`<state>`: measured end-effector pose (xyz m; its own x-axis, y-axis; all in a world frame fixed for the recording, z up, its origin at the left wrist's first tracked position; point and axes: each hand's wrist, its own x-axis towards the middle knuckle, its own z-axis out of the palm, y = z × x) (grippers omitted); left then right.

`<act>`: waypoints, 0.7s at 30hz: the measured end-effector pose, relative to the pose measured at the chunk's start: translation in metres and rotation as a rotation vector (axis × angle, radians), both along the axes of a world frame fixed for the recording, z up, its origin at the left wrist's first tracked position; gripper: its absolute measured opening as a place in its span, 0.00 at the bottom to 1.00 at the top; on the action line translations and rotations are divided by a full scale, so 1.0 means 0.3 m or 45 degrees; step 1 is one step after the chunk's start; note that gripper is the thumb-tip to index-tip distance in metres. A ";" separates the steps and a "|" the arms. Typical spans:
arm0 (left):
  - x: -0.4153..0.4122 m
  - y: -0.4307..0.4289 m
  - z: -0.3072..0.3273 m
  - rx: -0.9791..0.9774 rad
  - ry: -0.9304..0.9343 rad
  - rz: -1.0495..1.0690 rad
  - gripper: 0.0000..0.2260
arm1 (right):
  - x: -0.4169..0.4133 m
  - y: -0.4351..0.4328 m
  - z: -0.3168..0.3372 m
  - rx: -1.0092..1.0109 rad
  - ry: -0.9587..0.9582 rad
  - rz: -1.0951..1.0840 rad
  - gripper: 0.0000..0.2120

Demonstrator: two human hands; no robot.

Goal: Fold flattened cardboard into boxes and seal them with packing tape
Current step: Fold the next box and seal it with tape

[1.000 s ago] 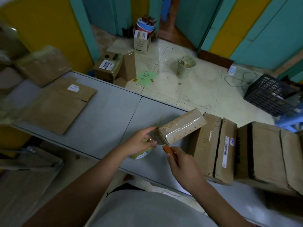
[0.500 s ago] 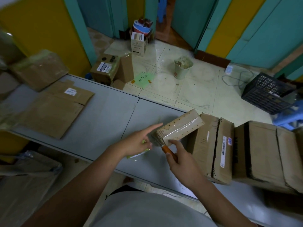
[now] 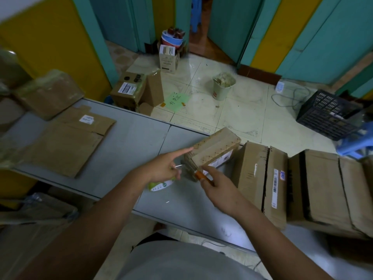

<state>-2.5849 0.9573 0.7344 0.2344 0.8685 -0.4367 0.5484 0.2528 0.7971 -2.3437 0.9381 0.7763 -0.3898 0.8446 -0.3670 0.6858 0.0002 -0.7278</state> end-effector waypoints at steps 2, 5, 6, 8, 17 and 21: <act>0.000 0.003 0.000 -0.034 -0.021 -0.010 0.44 | -0.014 -0.020 0.013 0.051 -0.070 0.021 0.14; 0.011 -0.001 -0.001 -0.035 -0.033 -0.020 0.44 | -0.039 -0.025 0.023 0.064 -0.169 0.064 0.12; 0.015 -0.002 -0.003 -0.028 -0.033 -0.015 0.44 | -0.046 -0.021 0.025 0.062 -0.208 0.078 0.13; 0.020 -0.010 -0.013 -0.009 -0.025 -0.005 0.46 | -0.056 -0.010 0.027 0.066 -0.280 0.107 0.15; 0.015 -0.017 -0.040 0.052 0.015 -0.005 0.45 | -0.082 0.000 0.023 0.130 -0.362 0.183 0.13; 0.005 -0.028 -0.031 0.015 -0.026 -0.026 0.43 | -0.006 -0.064 0.008 0.127 -0.257 0.144 0.14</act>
